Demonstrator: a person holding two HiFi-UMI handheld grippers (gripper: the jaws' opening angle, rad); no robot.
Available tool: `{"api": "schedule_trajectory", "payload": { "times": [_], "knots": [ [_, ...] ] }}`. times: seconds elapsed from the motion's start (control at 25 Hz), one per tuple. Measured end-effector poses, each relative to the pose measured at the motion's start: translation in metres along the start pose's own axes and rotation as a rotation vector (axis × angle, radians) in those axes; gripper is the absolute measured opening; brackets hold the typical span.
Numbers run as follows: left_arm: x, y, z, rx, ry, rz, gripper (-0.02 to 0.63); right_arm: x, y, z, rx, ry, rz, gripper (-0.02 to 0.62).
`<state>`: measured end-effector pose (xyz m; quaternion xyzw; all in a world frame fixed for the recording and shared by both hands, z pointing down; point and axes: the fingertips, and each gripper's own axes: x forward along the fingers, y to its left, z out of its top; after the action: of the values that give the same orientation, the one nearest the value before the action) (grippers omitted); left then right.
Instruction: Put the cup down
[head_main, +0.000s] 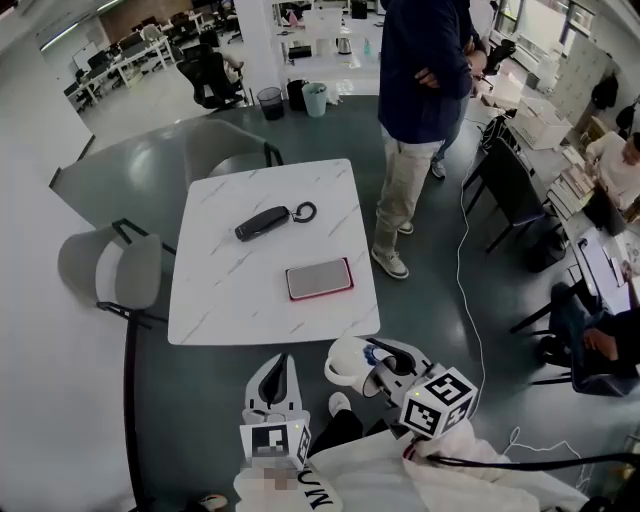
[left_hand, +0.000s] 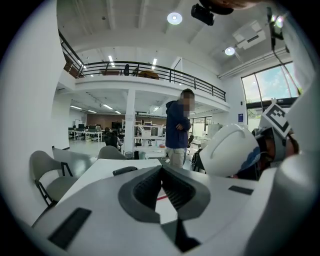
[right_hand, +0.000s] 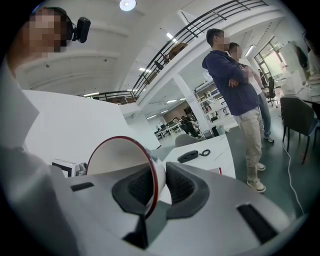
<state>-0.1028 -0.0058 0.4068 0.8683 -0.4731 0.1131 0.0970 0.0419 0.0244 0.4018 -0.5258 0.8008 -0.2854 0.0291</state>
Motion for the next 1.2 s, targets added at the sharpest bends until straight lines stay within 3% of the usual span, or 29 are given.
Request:
{"api": "schedule_trajectory", "payload": {
  "times": [0.32,0.88,1.2],
  "knots": [
    [0.024,0.012,0.008,-0.027,0.008,-0.005,0.011,0.025,-0.008,0.014,-0.009,0.019,-0.002,0.044],
    [0.079,0.027,0.028,-0.037,0.013,0.090,0.011,0.075,-0.051,0.042,-0.028,0.066,0.079,0.044],
    [0.104,0.036,0.027,-0.055,0.026,0.116,0.011,0.099,-0.072,0.050,-0.040,0.097,0.084,0.044]
  ]
}}
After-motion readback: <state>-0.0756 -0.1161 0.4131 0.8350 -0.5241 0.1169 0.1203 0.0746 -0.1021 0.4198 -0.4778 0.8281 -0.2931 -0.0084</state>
